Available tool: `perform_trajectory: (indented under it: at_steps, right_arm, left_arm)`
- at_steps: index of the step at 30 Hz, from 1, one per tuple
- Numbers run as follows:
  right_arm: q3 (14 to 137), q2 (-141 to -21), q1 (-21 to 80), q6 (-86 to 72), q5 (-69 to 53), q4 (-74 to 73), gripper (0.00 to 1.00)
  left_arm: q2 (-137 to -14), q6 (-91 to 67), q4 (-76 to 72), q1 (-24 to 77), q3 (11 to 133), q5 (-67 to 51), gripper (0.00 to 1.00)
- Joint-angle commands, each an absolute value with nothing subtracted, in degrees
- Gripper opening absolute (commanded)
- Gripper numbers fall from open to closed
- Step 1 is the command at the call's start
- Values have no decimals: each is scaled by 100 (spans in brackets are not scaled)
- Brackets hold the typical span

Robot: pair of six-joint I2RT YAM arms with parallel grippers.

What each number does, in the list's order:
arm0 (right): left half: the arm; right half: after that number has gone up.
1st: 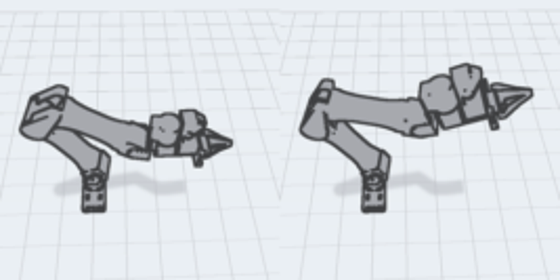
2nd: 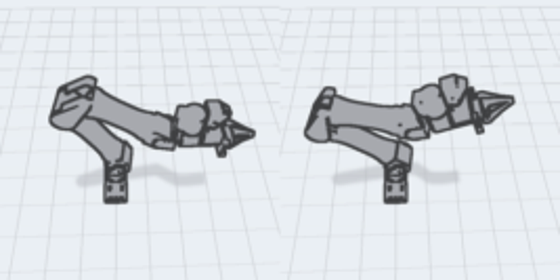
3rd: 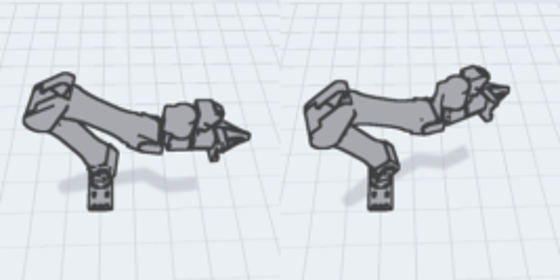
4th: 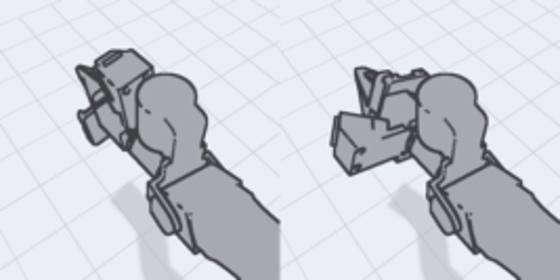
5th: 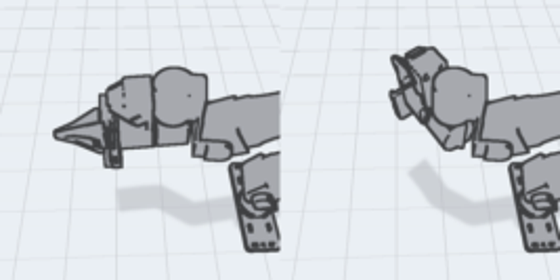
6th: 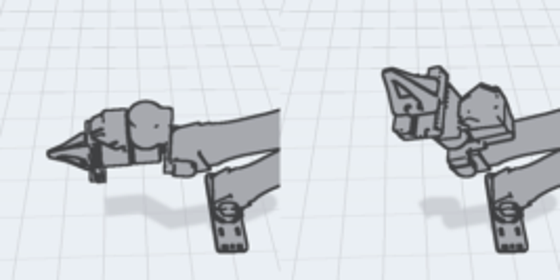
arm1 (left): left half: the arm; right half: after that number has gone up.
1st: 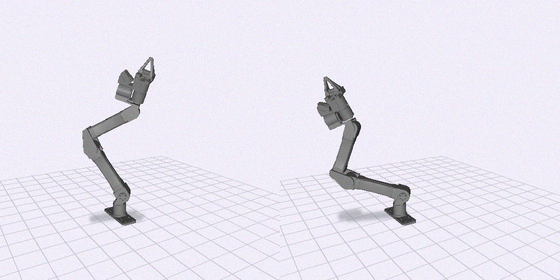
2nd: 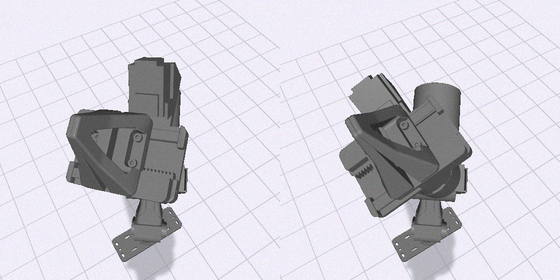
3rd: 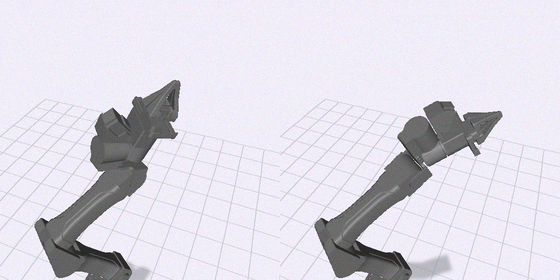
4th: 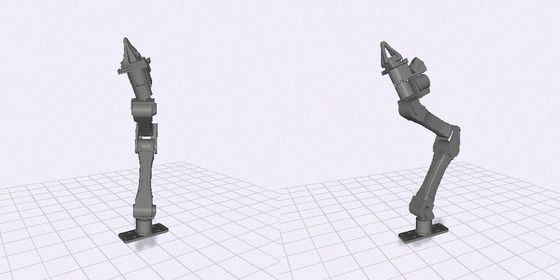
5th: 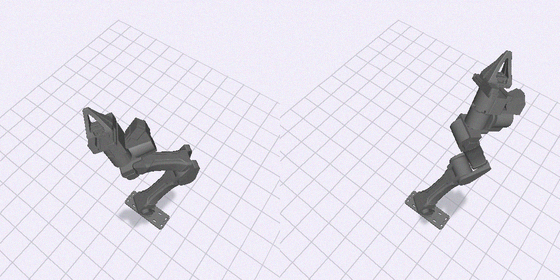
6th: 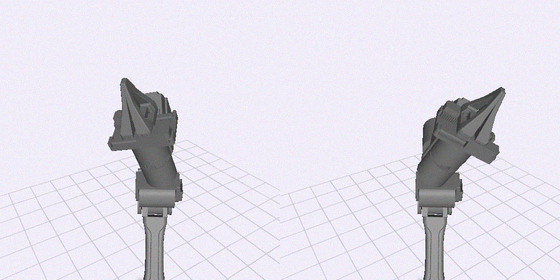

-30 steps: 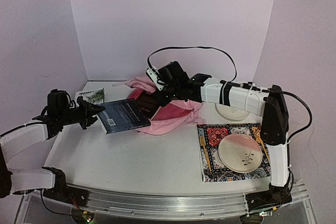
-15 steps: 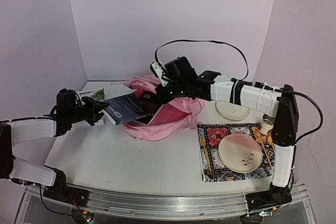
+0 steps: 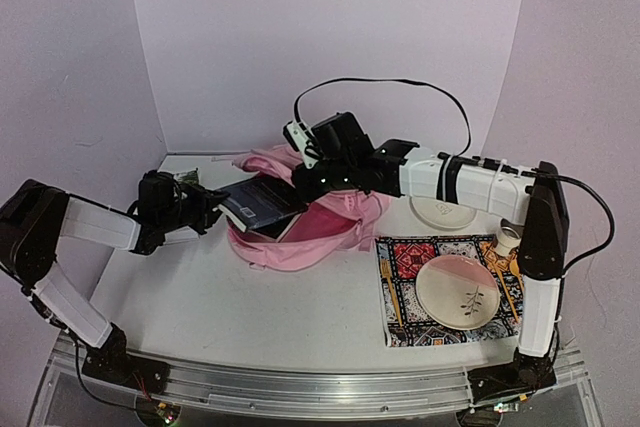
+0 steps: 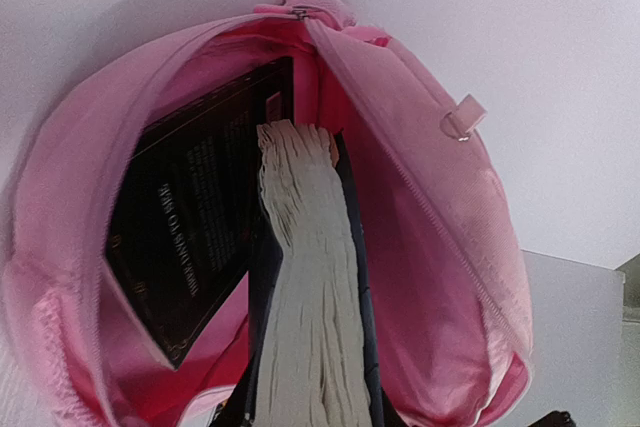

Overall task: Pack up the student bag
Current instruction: Place the book in the largest pocket of the bag.

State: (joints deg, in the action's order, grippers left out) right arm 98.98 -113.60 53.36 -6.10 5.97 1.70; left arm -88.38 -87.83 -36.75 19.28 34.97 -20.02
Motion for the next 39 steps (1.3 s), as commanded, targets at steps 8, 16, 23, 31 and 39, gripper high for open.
perform_trajectory:
  at_steps: [8, 16, 23, 31, 39]
  right_arm:
    - [9894, -10847, 5487, -762, 366, 861, 0]
    - [9950, -10969, 5490, -743, 296, 861, 0]
    - [9900, -11011, 5493, -684, 332, 853, 0]
    - [9879, -11004, 5489, -521, 501, 812, 0]
    - [9661, -10986, 5493, -355, 768, 769, 0]
  left_arm:
    - [-9838, -8930, -5578, 2044, 4679, -1842, 0]
    - [-10701, -8722, -5725, 2219, 4943, -1728, 7]
    - [-11170, -8492, -5729, 2301, 4890, -1700, 25]
    - [-10726, -7885, -5205, 2373, 4485, -1501, 64]
    - [-9605, -6522, -3400, 2376, 4441, -883, 83]
